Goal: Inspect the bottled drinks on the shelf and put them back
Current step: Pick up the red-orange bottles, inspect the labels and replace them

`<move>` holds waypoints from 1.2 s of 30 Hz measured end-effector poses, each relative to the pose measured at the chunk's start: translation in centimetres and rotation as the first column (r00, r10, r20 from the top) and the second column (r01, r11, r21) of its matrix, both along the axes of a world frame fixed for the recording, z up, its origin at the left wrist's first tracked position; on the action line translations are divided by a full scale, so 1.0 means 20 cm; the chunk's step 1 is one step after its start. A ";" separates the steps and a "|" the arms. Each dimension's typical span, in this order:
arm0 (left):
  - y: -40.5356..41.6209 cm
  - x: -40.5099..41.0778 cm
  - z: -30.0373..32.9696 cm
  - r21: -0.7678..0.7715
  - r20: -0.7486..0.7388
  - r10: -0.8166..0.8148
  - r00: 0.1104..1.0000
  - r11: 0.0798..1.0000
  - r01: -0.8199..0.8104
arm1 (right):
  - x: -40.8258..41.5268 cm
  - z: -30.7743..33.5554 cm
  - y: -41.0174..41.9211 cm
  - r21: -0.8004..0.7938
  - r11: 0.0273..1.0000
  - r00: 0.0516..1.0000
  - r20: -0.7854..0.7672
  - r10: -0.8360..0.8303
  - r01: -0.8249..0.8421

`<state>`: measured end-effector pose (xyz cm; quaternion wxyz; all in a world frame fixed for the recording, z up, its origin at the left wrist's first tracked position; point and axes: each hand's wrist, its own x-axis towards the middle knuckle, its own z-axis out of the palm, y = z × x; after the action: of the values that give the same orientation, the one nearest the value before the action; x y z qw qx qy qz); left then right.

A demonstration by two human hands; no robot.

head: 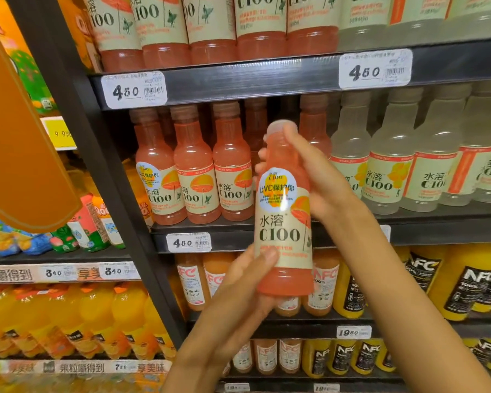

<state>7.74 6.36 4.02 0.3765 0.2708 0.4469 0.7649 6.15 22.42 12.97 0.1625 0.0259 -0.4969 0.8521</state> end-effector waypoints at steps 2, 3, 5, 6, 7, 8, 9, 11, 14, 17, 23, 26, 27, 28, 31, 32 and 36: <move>0.01 -0.05 0.00 -0.120 -0.265 0.114 0.957 0.981 -0.150 | 0.00 0.02 0.01 0.115 0.992 0.995 -0.095 -0.037 0.048; 0.03 -0.07 0.00 -0.157 -0.376 0.137 0.916 0.965 -0.209 | -0.01 0.02 0.01 0.175 0.983 0.991 -0.125 -0.041 0.062; 0.07 -0.11 0.01 -0.164 -0.491 0.170 0.854 0.945 -0.283 | -0.02 0.02 0.02 0.275 0.954 0.986 -0.149 -0.077 0.116; 0.09 -0.12 0.01 -0.141 -0.502 0.187 0.845 0.946 -0.293 | -0.04 0.02 0.02 0.324 0.934 0.981 -0.162 -0.104 0.152; 0.11 -0.14 0.01 -0.102 -0.484 0.206 0.850 0.952 -0.289 | -0.04 0.03 0.02 0.365 0.911 0.977 -0.162 -0.140 0.191; 0.13 -0.16 0.01 -0.064 -0.464 0.229 0.855 0.955 -0.291 | -0.05 0.04 0.01 0.405 0.884 0.970 -0.156 -0.185 0.234; 0.14 -0.18 0.01 -0.028 -0.443 0.254 0.860 0.955 -0.296 | -0.05 0.06 0.01 0.443 0.850 0.959 -0.146 -0.244 0.284; 0.17 -0.22 0.02 -0.001 -0.439 0.300 0.847 0.942 -0.334 | -0.07 0.08 0.01 0.514 0.765 0.917 -0.134 -0.375 0.388; 0.24 -0.27 0.03 -0.013 -0.508 0.358 0.784 0.906 -0.423 | -0.10 0.10 0.00 0.558 0.634 0.827 -0.192 -0.529 0.535; 0.30 -0.28 0.01 0.006 -0.584 0.401 0.706 0.871 -0.491 | -0.12 0.09 0.00 0.516 0.579 0.765 -0.289 -0.576 0.631; 0.38 -0.23 -0.06 0.169 -0.816 0.520 0.253 0.633 -0.755 | -0.15 0.03 0.02 0.414 0.559 0.694 -0.367 -0.619 0.718; 0.43 -0.24 -0.07 0.181 -0.827 0.537 0.167 0.535 -0.825 | -0.18 0.02 0.02 0.452 0.551 0.710 -0.385 -0.590 0.702; 0.44 -0.25 -0.07 0.181 -0.834 0.534 0.138 0.500 -0.847 | -0.19 0.02 0.02 0.475 0.530 0.709 -0.396 -0.584 0.702; 0.46 -0.25 -0.07 0.185 -0.834 0.539 0.116 0.472 -0.862 | -0.19 0.01 0.02 0.503 0.490 0.696 -0.413 -0.587 0.712; 0.47 -0.25 -0.09 0.220 -0.777 0.616 0.131 0.459 -0.861 | -0.20 0.00 0.03 0.543 0.414 0.668 -0.443 -0.598 0.730; 0.48 -0.25 -0.09 0.231 -0.754 0.640 0.144 0.464 -0.855 | -0.20 0.00 0.04 0.541 0.413 0.665 -0.439 -0.604 0.733; 0.52 -0.27 -0.10 0.256 -0.734 0.669 0.116 0.432 -0.865 | -0.19 -0.03 0.06 0.582 0.298 0.623 -0.502 -0.600 0.757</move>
<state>2.31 16.72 2.09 -0.2731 0.2399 0.7170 0.5948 2.37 23.71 12.41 0.5275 -0.0420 -0.7457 0.4048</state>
